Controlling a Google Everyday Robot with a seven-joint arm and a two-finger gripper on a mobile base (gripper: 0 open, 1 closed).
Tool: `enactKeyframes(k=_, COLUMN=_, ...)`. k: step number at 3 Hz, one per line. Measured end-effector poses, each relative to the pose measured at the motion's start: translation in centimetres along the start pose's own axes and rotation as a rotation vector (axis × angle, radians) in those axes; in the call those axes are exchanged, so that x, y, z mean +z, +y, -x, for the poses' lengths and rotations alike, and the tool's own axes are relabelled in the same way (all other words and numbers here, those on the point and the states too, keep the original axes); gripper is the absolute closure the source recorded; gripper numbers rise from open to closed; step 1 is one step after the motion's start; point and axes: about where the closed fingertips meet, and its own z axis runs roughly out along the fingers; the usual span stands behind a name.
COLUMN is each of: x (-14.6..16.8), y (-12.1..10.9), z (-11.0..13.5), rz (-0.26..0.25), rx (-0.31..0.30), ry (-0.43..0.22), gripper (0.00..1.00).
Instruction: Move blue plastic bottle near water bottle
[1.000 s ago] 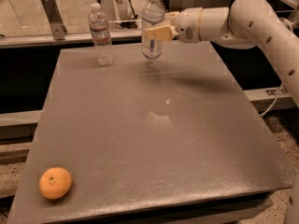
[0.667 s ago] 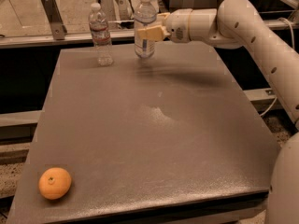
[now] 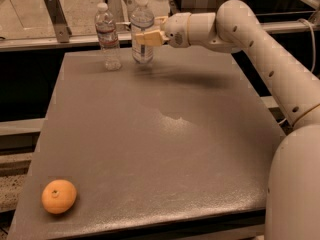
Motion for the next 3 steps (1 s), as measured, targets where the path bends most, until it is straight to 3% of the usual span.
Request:
enactKeyframes(k=1, x=0.6, y=0.4, z=-0.5, rz=0.027, rx=-0.002, ry=0.013, gripper=0.82)
enactKeyframes(k=3, x=1.3, y=0.9, z=-1.5, rz=0.064, rx=0.013, ry=0.037, gripper=0.35)
